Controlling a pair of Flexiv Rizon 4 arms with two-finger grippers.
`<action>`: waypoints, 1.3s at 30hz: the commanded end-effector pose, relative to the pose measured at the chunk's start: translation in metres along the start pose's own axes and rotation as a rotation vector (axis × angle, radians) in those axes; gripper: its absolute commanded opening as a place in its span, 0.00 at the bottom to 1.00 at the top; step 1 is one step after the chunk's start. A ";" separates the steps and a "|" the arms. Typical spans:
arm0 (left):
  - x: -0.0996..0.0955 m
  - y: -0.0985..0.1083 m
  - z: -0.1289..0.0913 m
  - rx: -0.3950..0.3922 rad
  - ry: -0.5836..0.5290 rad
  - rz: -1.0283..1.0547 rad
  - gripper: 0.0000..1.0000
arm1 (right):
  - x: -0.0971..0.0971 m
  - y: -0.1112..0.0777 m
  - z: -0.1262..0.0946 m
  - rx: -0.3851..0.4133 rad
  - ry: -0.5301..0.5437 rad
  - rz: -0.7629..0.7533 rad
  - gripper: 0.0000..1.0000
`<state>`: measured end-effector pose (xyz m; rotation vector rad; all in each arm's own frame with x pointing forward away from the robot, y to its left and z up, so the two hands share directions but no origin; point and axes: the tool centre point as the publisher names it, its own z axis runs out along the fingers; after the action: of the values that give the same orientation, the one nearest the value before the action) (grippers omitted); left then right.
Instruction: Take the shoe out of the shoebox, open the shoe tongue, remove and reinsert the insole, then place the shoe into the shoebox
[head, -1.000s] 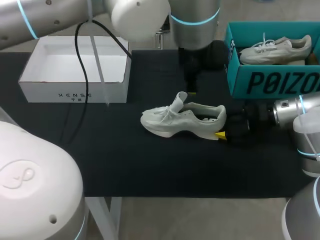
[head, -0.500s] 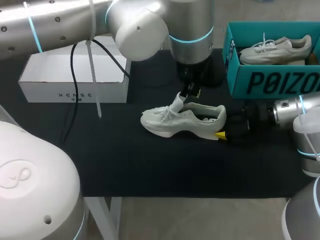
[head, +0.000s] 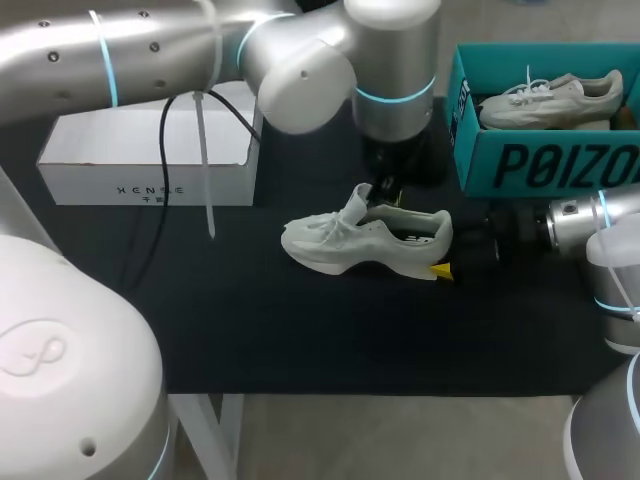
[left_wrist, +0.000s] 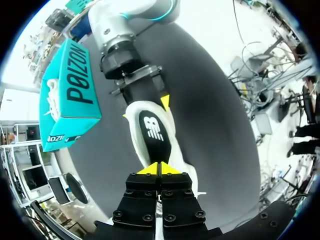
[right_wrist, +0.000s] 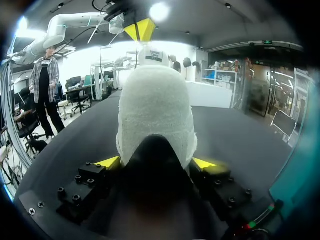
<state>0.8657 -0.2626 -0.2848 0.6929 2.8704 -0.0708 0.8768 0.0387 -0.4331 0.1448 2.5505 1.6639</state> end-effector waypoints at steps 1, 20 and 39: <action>-0.001 -0.001 0.015 -0.011 0.027 -0.012 0.00 | 0.000 -0.003 0.002 0.001 -0.001 -0.001 0.00; 0.019 0.000 0.054 -0.033 0.090 -0.054 0.00 | 0.000 -0.003 0.002 0.001 -0.001 -0.001 0.00; -0.020 -0.016 0.045 -0.015 0.014 -0.052 0.00 | 0.000 -0.003 0.002 0.001 -0.001 -0.001 0.00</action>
<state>0.8759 -0.2839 -0.3180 0.6190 2.8945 -0.0663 0.8768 0.0387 -0.4332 0.1449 2.5505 1.6638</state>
